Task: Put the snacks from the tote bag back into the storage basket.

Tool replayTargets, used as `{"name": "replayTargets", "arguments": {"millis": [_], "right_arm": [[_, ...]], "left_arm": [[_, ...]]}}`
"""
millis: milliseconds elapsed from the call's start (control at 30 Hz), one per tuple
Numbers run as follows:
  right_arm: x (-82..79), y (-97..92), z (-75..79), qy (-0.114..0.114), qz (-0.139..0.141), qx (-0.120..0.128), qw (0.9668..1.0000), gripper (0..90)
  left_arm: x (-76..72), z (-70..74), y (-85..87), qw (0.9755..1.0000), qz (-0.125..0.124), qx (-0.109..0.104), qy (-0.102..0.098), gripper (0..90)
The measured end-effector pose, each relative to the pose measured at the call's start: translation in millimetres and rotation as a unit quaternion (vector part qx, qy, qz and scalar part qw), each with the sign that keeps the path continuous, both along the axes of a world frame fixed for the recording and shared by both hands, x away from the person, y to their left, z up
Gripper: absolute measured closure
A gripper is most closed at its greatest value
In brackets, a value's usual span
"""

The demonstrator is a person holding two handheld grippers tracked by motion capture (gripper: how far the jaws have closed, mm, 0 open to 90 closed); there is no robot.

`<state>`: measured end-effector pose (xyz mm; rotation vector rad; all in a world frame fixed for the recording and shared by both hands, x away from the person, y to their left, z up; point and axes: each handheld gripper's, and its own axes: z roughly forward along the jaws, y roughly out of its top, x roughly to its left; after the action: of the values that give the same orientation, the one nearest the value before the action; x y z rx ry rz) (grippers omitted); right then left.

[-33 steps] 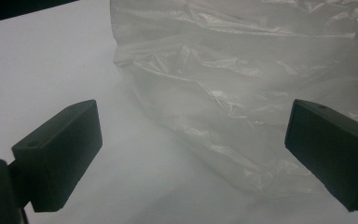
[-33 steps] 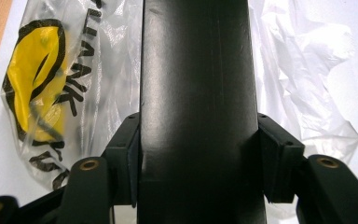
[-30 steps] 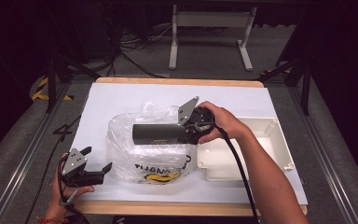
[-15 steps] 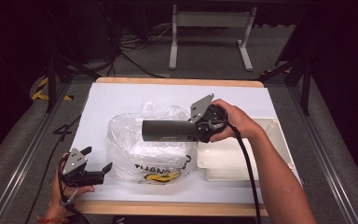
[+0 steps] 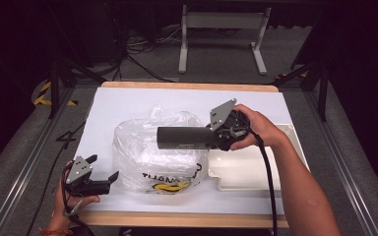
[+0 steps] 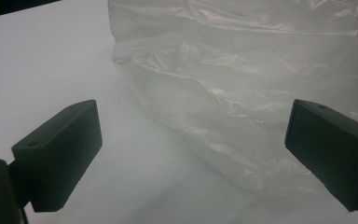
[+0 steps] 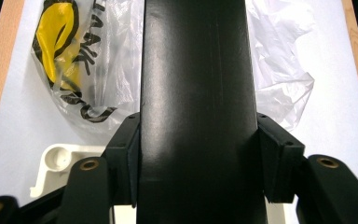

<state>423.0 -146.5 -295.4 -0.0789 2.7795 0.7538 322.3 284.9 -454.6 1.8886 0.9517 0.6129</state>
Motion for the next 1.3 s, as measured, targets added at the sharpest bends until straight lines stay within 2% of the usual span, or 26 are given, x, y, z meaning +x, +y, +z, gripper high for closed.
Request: {"name": "replayTargets", "arguments": {"millis": [667,1300], "right_arm": [[-4.9,-27.2,4.2,-0.001,-0.011,0.002,0.9999,42.6],[-9.9,-52.6,12.1,-0.012,-0.026,0.008,0.9996,42.6]], "left_arm": [[-0.2,0.0,0.2,1.0000,0.001,0.000,0.000,4.6],[0.3,-0.3,-0.2,1.0000,0.000,0.000,0.003,4.6]]}}
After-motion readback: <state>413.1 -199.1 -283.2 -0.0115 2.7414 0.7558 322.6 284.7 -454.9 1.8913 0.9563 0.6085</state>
